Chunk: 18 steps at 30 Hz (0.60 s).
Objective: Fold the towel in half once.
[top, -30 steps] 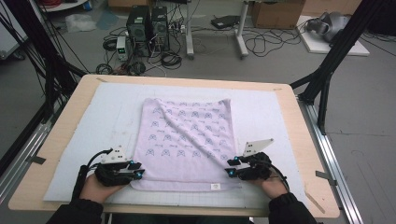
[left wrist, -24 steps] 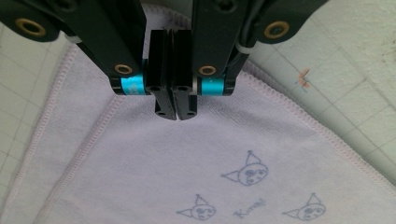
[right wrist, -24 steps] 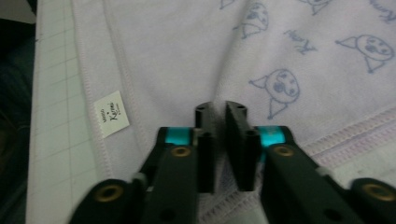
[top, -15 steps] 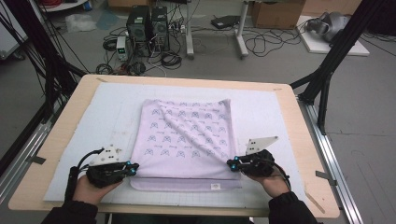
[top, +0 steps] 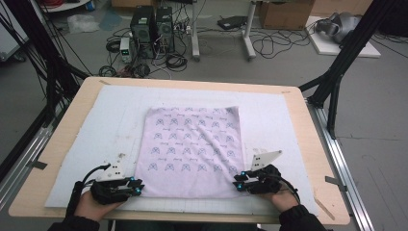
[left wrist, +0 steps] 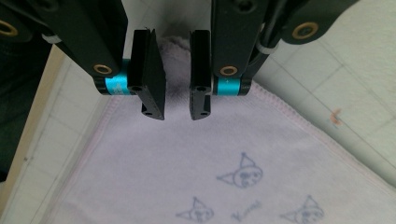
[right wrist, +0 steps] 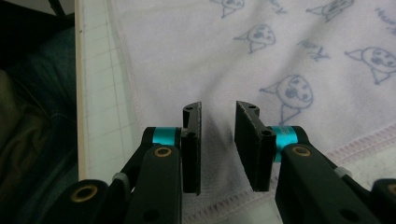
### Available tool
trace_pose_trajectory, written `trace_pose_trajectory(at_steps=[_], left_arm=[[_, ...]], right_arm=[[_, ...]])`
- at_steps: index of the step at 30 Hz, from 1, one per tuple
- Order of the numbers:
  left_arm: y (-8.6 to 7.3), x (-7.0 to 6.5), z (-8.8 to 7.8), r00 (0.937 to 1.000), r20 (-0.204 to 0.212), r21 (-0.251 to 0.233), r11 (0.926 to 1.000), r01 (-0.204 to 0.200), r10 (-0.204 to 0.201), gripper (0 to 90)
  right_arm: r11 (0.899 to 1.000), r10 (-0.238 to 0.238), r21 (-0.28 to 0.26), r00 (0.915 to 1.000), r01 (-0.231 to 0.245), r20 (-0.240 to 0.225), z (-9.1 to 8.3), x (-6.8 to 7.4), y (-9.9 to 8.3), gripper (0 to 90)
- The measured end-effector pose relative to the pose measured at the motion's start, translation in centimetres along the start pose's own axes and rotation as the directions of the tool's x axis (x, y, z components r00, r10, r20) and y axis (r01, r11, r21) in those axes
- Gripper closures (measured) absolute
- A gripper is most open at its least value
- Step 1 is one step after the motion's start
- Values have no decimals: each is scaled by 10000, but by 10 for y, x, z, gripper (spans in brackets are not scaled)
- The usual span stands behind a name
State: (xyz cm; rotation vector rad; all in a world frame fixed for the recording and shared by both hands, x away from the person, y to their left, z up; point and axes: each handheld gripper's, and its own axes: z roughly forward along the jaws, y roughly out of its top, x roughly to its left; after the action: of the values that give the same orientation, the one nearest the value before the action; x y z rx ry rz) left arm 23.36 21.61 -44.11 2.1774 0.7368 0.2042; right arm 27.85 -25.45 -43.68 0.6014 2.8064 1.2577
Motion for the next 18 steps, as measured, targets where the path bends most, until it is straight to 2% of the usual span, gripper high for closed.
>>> trace_pose_trajectory(at_steps=[3,5,9,12,18], left_arm=[[-2,1,-1,10000,44,-94,10000,27,-27,759],[-1,1,-2,10000,-24,-108,9999,-44,44,747],[3,4,-4,9990,-454,-601,9982,-5,-22,682],[7,8,-4,9975,-625,-1079,9938,275,-343,647],[17,20,0,9941,-903,-1569,9866,450,-597,590]], right_arm=[[9996,78,284,10000,-76,-45,2,-1,-3,731],[9998,73,169,10000,-72,-47,2,-1,-4,719],[9999,67,-158,9995,-62,294,-1,-3,-2,674],[9981,185,-590,9985,-155,514,-5,-7,1,626],[9935,578,-1048,9914,-455,1173,-9,-18,5,542]])
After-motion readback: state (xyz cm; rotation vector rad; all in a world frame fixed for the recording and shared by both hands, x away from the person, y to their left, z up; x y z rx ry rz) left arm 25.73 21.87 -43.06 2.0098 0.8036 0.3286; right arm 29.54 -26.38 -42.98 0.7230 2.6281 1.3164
